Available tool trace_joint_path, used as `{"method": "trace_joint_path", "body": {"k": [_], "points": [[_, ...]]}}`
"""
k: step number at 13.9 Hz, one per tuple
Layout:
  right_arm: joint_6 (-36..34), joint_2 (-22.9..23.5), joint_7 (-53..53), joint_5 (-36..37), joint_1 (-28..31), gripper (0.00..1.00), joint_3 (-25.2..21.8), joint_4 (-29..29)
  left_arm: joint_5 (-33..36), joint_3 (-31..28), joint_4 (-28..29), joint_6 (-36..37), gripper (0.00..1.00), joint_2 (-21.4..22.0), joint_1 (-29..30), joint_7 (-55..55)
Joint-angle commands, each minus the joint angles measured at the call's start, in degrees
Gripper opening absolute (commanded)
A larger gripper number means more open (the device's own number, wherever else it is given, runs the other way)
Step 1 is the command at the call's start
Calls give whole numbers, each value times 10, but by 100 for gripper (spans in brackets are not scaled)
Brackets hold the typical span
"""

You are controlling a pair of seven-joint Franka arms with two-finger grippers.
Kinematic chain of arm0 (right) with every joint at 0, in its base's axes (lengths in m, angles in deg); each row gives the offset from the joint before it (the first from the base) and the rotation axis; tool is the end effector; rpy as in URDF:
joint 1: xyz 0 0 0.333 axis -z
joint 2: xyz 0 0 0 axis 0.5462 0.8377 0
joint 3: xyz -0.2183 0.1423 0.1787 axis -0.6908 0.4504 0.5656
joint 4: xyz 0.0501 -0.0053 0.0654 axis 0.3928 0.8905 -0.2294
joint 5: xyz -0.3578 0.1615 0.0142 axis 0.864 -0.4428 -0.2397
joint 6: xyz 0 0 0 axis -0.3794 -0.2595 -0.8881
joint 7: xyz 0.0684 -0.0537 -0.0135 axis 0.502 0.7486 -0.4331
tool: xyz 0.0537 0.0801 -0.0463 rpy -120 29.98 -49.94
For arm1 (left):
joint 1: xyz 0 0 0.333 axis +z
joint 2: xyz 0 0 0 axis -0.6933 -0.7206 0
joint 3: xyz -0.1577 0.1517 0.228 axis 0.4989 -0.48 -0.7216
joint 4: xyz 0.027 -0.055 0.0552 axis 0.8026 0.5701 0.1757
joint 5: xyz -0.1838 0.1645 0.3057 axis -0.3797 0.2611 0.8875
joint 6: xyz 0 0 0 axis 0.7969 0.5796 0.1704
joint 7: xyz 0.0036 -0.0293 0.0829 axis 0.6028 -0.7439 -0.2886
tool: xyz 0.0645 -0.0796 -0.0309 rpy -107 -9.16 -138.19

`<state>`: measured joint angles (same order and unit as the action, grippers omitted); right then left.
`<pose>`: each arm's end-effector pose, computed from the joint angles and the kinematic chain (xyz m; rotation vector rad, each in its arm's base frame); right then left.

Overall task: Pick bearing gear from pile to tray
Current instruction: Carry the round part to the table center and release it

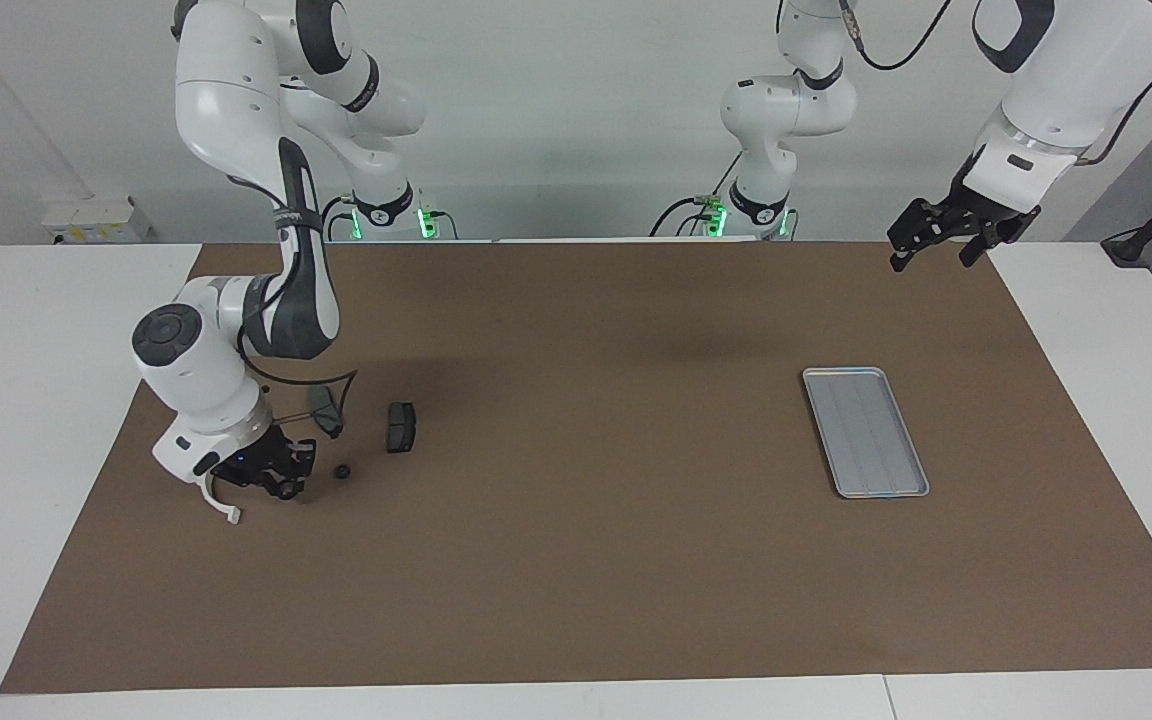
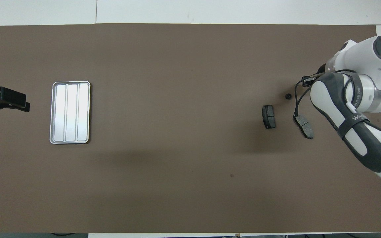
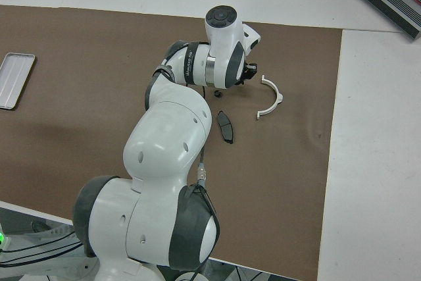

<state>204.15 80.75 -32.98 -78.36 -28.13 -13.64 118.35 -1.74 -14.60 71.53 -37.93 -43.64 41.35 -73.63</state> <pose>0.6720 -0.0329 0.3478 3.1242 0.1972 0.1028 0.5441 -0.0272 0.6291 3.1252 0.0206 -0.0951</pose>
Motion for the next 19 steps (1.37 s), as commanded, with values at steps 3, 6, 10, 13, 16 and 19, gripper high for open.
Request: {"method": "trace_joint_path", "body": {"k": [3,6,10,13,16,19], "points": [[-164,-20,153,10,-85,0,7,-137,8,4,21,-12,100,18,3,0],[-203,-22,352,34,-203,0,4,-156,8,4,21,-12,100,18,3,0],[-198,-31,546,28,-329,0,7,-155,8,4,22,-12,100,18,3,0],[-166,-28,582,27,-369,0,8,-131,8,3,21,-12,100,18,3,0],[-122,-27,581,27,-378,0,10,-91,8,4,21,-12,100,18,3,0],[-78,-23,580,27,-378,0,11,-53,8,4,21,-12,100,18,3,0]]}}
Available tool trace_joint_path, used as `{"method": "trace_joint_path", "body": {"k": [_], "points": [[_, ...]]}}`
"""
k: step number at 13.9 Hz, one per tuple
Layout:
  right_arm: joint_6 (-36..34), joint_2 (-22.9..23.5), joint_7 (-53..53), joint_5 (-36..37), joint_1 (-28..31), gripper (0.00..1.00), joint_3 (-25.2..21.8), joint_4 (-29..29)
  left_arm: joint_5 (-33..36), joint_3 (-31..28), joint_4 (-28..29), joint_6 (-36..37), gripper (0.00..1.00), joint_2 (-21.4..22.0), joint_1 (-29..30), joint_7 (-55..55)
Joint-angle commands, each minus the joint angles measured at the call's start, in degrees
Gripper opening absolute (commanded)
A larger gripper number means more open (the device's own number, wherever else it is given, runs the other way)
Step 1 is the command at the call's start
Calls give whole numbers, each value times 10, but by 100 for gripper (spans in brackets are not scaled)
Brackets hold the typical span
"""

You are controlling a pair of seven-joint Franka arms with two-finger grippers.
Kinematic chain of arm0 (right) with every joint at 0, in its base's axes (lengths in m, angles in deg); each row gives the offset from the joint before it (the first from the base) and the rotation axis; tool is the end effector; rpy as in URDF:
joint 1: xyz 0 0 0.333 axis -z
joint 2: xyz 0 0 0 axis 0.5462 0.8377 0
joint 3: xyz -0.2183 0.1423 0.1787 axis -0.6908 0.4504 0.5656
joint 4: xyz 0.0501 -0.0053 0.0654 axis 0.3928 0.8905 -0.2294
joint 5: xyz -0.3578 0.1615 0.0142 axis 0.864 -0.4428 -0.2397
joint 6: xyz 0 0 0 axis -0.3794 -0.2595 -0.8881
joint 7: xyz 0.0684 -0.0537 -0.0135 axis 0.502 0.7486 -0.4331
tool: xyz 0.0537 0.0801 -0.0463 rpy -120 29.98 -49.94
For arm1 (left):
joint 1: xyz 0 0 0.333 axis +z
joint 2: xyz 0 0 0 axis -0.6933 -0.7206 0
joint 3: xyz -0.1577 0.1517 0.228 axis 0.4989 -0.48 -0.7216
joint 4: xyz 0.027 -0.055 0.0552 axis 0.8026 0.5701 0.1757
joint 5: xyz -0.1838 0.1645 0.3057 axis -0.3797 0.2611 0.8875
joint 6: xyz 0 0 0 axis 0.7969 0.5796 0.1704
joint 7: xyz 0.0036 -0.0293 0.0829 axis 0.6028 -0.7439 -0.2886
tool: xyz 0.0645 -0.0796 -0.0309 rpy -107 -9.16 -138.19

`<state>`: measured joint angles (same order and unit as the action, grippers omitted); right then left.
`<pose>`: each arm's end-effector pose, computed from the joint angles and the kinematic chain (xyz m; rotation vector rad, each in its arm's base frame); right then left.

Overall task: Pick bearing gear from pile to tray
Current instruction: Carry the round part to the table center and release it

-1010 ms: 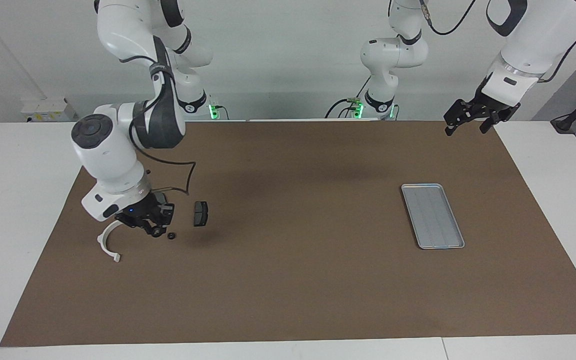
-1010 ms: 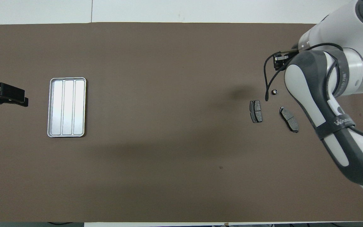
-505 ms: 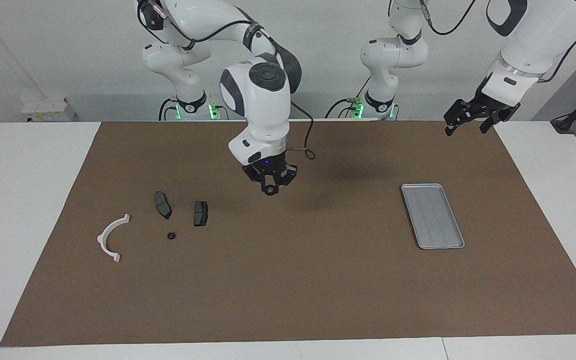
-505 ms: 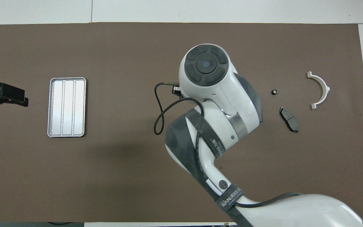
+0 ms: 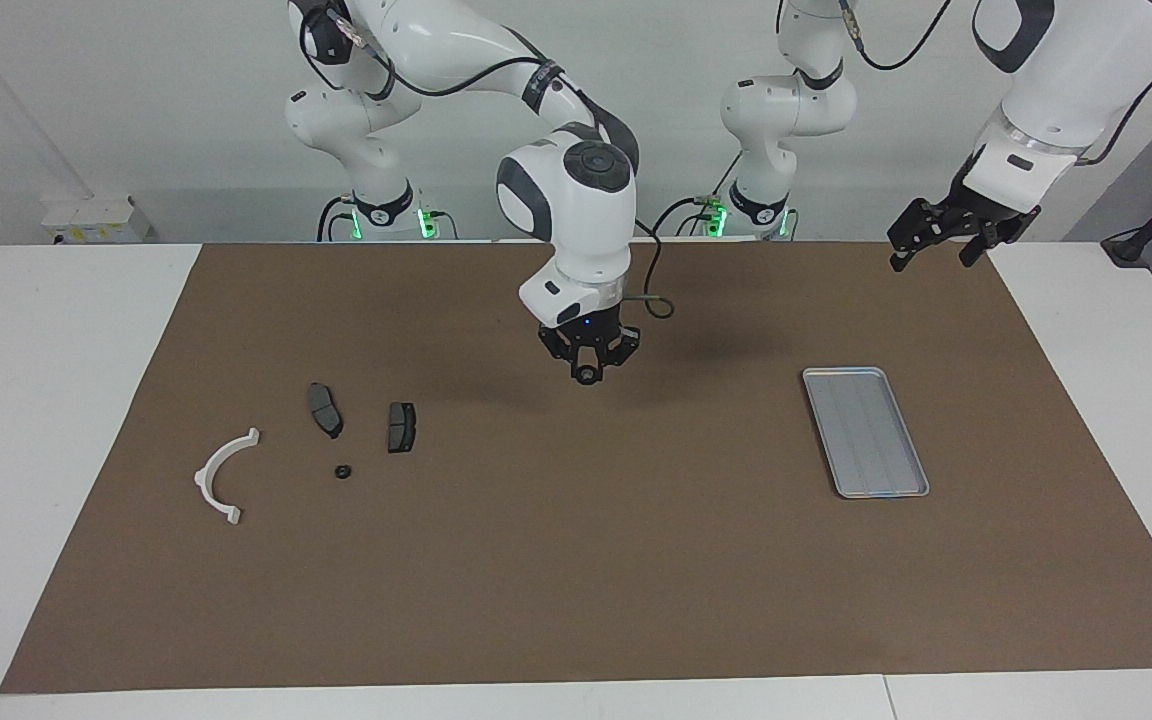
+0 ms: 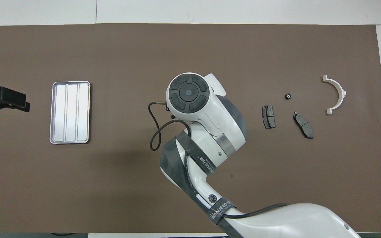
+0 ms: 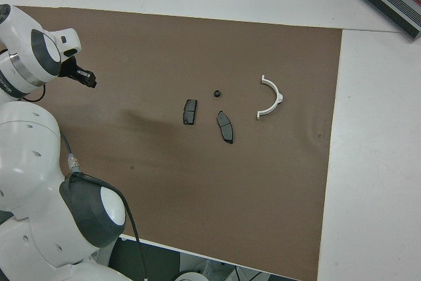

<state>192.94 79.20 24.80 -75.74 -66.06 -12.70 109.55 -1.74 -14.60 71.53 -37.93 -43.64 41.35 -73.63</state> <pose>0.5553 0.3973 0.4206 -3.1213 0.2990 -0.1039 0.5441 -0.0272 0.6291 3.1252 0.0206 -0.0951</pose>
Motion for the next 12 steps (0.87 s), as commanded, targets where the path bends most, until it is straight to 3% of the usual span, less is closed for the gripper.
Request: {"method": "trace_joint_path", "body": {"k": [1,12], "points": [[55,-4,2,1,0,0,2,50,8,4,22,-12,100,18,3,0],[155,14,-11,0,-14,0,2,138,8,4,21,-12,100,18,3,0]]}}
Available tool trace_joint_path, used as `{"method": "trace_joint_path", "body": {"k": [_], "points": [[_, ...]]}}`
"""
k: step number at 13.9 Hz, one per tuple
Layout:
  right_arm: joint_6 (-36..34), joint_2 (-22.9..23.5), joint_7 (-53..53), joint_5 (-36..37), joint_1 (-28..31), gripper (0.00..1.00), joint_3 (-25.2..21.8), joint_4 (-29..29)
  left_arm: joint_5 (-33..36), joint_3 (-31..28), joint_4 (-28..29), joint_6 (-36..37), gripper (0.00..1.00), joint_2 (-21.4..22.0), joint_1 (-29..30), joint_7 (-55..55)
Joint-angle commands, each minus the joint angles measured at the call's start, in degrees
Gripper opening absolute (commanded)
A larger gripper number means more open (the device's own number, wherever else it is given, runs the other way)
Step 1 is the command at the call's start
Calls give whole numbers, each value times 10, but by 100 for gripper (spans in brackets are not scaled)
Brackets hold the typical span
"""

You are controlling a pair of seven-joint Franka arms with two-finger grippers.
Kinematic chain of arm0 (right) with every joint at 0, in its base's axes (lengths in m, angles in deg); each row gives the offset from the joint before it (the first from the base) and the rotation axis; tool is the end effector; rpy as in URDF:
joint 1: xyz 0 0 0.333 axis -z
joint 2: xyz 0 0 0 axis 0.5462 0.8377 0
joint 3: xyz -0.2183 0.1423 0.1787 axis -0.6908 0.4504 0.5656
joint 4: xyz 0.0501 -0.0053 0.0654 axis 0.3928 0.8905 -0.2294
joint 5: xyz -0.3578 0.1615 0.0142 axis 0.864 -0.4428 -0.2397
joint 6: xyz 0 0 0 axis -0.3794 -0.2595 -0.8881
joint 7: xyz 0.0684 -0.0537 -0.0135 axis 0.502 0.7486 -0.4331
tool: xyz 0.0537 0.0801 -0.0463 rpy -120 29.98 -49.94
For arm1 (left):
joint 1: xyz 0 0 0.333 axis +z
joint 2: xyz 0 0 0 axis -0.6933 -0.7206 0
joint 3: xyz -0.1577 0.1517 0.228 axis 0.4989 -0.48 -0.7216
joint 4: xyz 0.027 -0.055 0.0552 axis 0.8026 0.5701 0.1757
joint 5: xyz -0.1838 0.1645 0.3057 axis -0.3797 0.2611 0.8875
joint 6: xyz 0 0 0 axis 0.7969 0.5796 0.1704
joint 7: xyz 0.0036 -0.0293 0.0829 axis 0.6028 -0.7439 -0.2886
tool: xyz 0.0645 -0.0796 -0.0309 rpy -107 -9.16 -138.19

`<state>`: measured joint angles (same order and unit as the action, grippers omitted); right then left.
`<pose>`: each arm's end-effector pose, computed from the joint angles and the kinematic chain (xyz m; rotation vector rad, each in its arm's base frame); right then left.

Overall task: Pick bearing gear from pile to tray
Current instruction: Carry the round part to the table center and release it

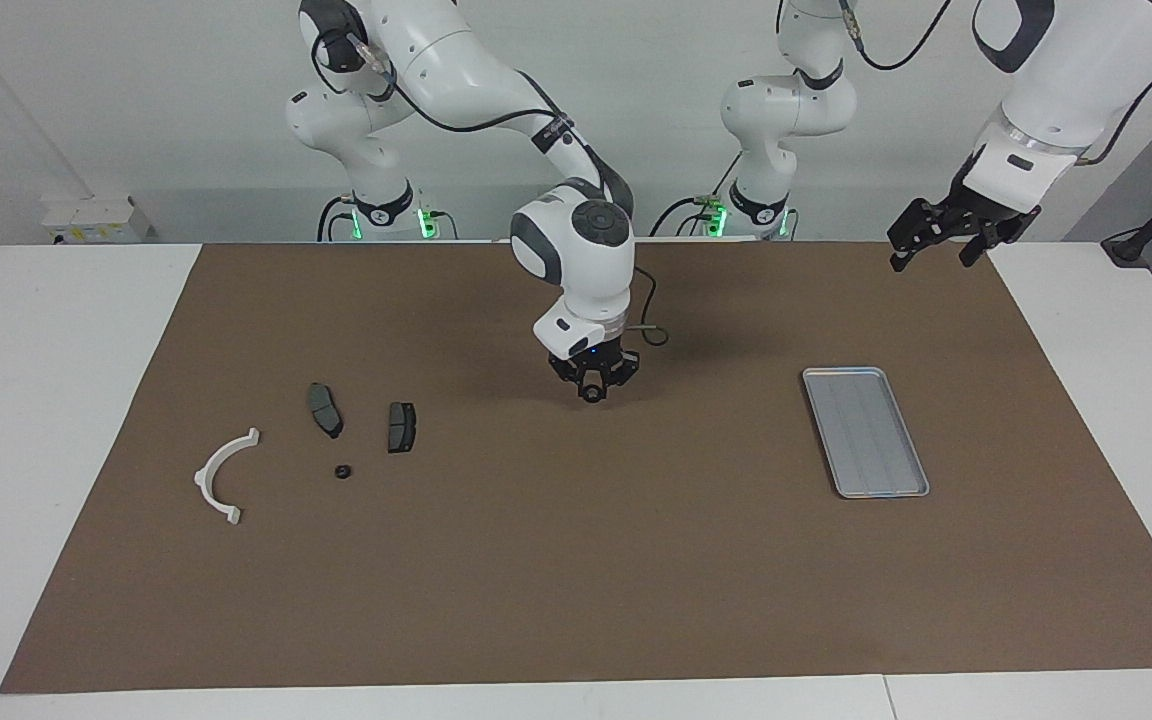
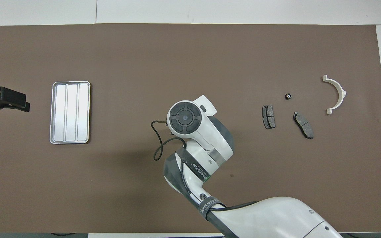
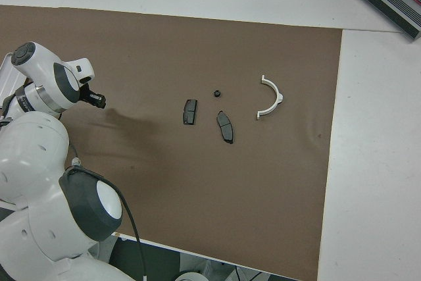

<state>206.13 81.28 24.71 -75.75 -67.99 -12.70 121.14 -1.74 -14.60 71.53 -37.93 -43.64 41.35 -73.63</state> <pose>0.5247 0.4075 0.3228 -3.1252 0.2226 -0.0831 0.5441 -0.0272 0.6291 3.1252 0.0206 -0.0951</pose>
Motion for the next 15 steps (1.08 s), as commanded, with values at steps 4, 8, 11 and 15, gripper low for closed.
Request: {"method": "trace_joint_path", "body": {"k": [4,8,11,15], "points": [[48,-7,-19,0,8,0,2,44,8,3,21,-12,100,18,3,0],[49,-6,-23,0,10,0,2,45,8,4,21,-12,100,18,3,0],[49,-6,-28,0,12,0,2,47,8,4,28,0,100,21,3,0],[60,-6,-35,0,15,0,2,55,8,3,28,-3,100,21,3,0]]}}
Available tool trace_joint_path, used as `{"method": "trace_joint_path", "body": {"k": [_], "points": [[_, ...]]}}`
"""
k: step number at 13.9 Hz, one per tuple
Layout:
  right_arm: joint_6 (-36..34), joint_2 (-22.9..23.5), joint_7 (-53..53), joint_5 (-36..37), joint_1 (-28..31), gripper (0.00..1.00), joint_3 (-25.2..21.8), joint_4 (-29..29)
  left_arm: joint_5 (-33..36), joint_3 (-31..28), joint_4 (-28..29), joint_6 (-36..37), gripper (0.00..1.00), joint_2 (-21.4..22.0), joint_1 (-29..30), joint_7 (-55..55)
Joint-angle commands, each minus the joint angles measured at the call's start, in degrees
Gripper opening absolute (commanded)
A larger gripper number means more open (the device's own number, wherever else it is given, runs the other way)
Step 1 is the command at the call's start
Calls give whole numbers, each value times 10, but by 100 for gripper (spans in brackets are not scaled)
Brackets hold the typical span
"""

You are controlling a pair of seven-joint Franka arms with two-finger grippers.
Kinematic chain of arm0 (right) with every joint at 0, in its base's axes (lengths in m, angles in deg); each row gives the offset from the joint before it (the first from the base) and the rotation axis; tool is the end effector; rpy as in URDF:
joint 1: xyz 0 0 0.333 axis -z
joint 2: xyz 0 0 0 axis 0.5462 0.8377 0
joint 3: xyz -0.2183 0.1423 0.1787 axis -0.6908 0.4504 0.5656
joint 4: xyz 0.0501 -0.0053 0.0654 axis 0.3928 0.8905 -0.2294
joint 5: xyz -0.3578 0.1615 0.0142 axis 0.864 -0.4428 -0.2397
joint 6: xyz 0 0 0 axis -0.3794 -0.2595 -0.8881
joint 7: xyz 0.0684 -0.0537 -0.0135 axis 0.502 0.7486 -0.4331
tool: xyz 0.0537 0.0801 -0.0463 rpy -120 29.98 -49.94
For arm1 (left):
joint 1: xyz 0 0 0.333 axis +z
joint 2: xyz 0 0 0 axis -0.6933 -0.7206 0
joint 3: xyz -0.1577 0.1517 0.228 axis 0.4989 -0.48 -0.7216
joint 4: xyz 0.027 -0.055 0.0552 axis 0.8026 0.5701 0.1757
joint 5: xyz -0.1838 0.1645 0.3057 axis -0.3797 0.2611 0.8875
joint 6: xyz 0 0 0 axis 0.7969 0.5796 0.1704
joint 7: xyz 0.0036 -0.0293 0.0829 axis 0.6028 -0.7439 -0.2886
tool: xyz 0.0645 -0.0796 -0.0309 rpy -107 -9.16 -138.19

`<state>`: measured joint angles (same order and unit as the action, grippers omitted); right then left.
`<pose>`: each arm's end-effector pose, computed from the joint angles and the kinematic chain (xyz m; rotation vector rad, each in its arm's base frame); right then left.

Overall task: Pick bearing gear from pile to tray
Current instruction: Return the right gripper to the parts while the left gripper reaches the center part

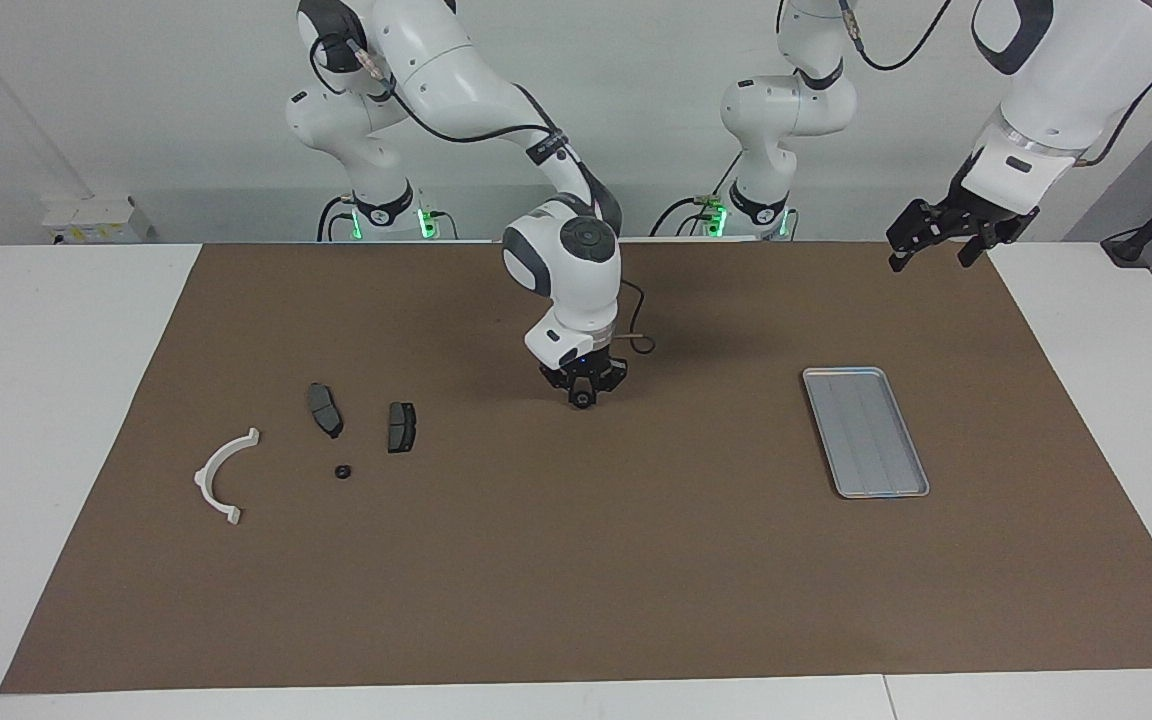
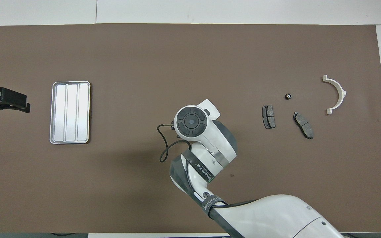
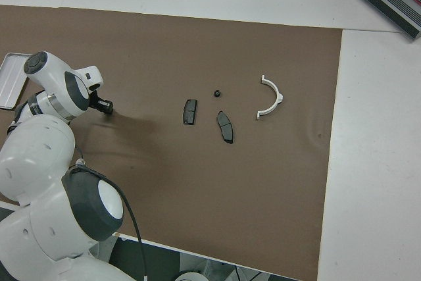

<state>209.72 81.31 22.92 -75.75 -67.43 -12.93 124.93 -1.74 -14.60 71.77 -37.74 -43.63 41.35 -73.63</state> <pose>0.5202 0.3944 0.2986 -3.1306 0.1891 -0.0774 0.5436 -0.0272 0.6270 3.1253 0.0207 -0.1065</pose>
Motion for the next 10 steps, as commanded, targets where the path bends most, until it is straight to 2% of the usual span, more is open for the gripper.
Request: {"method": "trace_joint_path", "body": {"k": [1,4,6,7,8,10], "points": [[28,-6,-17,0,9,0,5,20,8,4,25,-4,100,21,3,0],[29,-6,-17,0,9,0,5,20,8,4,25,-1,100,21,3,0],[27,-6,-13,0,10,61,5,17,8,4,25,-5,100,21,-1,-1],[23,-6,-11,0,10,74,4,13,8,4,25,-6,100,20,-3,-1],[18,-6,-12,-5,14,80,4,7,8,4,26,-2,100,21,-3,-1],[-7,-9,-15,-7,26,82,5,-15,8,4,26,0,100,21,-4,-1]]}}
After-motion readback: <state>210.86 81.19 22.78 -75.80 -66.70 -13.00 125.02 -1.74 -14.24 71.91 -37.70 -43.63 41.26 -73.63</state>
